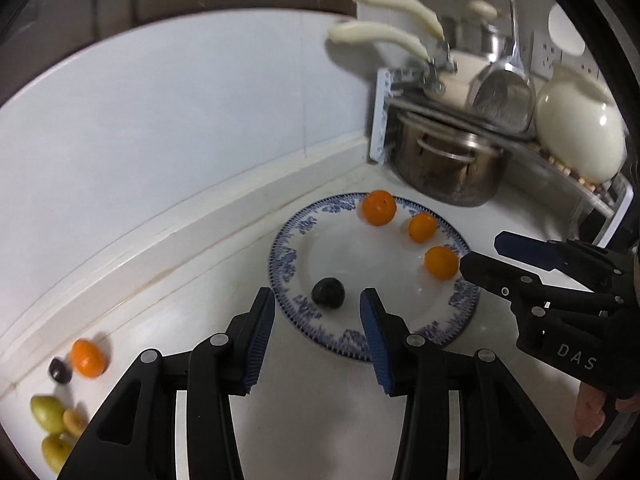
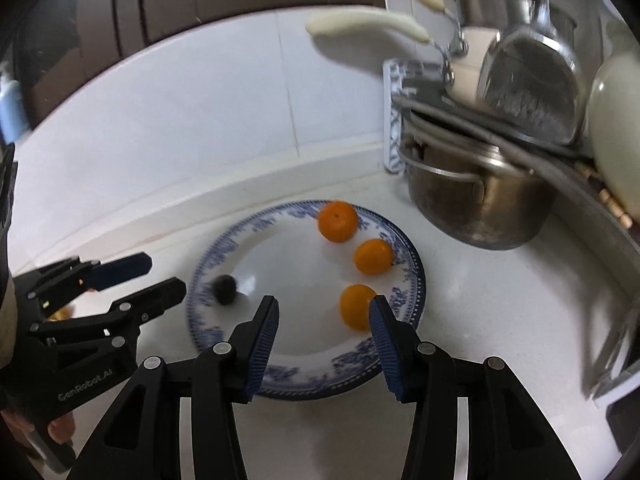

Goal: Organize fruits
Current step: 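Open the left tool to drop the plum on the plate while the right tool releases the orange, then withdraw both open tools from the plate toward the remaining fruit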

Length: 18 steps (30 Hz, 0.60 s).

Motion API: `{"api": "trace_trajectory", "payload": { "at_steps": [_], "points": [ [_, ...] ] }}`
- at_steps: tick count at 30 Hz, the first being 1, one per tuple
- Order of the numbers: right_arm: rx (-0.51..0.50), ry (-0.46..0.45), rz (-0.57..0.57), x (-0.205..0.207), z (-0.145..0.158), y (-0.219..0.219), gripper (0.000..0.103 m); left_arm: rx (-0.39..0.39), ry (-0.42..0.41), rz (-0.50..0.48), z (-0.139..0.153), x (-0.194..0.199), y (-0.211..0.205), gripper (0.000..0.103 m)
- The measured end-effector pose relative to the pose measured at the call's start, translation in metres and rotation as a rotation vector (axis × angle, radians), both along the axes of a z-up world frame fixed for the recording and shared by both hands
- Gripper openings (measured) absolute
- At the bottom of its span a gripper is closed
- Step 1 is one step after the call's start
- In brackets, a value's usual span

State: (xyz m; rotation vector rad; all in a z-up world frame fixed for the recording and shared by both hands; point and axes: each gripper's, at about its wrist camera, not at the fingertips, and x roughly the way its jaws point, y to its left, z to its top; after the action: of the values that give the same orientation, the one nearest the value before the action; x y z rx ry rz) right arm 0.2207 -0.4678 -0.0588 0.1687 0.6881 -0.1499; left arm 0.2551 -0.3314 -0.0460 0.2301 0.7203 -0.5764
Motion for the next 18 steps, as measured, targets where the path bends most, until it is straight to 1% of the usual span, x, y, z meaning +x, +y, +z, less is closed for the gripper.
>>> {"api": "trace_trajectory", "payload": {
  "at_steps": [3,8,15,18],
  "points": [
    [0.002,-0.037,0.015,-0.01,0.014,0.011,0.048,-0.029,-0.009,0.023,0.014,-0.013,0.018,0.043],
    [-0.005,-0.091,0.049,-0.031,0.035,0.043,0.048,-0.05,-0.062,0.056,0.035,-0.039,0.051,0.044],
    [-0.024,-0.133,0.121,-0.049,0.051,0.092,0.048,-0.06,-0.139,0.123,0.057,-0.071,0.102,0.044],
    [-0.031,-0.148,0.159,-0.058,0.056,0.114,0.048,-0.065,-0.147,0.147,0.061,-0.08,0.123,0.044]
  ]
}}
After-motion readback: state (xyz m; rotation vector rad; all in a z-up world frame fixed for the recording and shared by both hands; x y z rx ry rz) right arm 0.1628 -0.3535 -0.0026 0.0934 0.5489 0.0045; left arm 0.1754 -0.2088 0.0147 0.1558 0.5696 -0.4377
